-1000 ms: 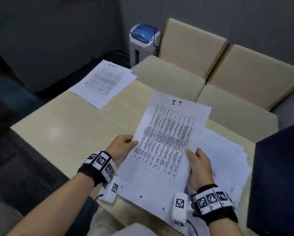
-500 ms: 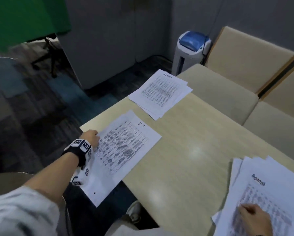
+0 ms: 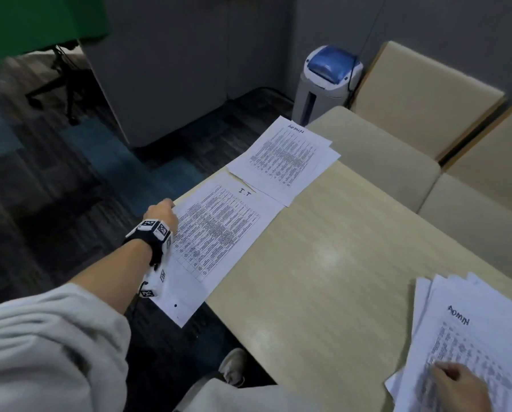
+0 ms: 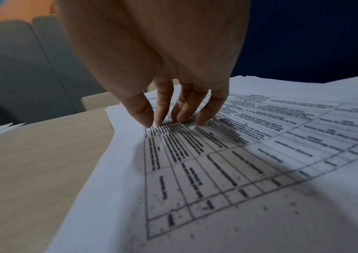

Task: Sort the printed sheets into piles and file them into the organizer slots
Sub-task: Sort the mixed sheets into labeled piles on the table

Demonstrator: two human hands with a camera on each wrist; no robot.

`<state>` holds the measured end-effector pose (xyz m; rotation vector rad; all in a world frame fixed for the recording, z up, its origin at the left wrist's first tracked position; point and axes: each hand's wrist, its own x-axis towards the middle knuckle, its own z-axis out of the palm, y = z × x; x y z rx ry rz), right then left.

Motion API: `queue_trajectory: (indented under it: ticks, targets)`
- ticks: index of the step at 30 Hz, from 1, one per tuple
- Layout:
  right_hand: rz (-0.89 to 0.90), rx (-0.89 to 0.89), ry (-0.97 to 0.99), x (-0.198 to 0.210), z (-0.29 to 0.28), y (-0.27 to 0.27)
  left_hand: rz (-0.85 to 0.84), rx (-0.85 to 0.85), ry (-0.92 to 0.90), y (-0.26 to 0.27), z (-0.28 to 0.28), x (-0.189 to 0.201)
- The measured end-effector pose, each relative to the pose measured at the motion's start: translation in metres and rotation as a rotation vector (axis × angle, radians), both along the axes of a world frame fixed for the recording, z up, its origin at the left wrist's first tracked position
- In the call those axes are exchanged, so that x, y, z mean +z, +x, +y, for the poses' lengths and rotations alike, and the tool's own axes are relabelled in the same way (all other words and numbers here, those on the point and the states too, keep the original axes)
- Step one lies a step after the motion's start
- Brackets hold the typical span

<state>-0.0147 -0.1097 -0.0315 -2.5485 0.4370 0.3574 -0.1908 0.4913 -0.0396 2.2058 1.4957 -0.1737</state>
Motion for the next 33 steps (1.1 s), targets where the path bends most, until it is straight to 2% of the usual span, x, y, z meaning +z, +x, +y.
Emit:
queue_trajectory:
  ticks: [2,4,7,12,15,17,20,23,26,29,33]
  targets:
    - [0.016,-0.025,0.029,0.007,0.000,-0.003,0.024,-0.003,0.051,0.007,-0.002,0.001]
    - [0.023,-0.012,0.035,0.011,-0.002,-0.005,0.015,-0.007,0.208,0.020,-0.010,0.003]
    - [-0.008,0.012,0.018,0.011,-0.015,-0.005,-0.144,-0.099,0.313,0.056,-0.040,0.018]
    - [-0.059,-0.049,-0.011,0.015,-0.054,0.000,-0.465,-0.398,0.210,0.134,-0.149,0.045]
    - [-0.025,-0.105,-0.031,0.015,-0.084,0.008,-0.599,-0.609,0.006,0.167,-0.247,0.051]
    - [0.015,-0.121,-0.029,0.017,-0.102,0.013,-0.584,-0.729,-0.131,0.180,-0.316,0.050]
    - [0.050,-0.148,-0.021,0.017,-0.125,0.020,-0.450,-0.817,-0.325,0.190,-0.405,0.038]
    - [0.066,-0.152,0.007,0.011,-0.147,0.029,-0.316,-0.835,-0.335,0.194,-0.465,0.021]
    - [0.078,-0.135,0.077,0.005,-0.158,0.035,-0.244,-0.807,-0.249,0.194,-0.498,0.009]
    - [0.055,-0.156,0.183,0.001,-0.164,0.037,-0.253,-0.709,-0.202,0.193,-0.514,0.002]
    - [-0.033,-0.164,0.277,-0.003,-0.168,0.034,-0.267,-0.563,-0.268,0.184,-0.515,-0.003]
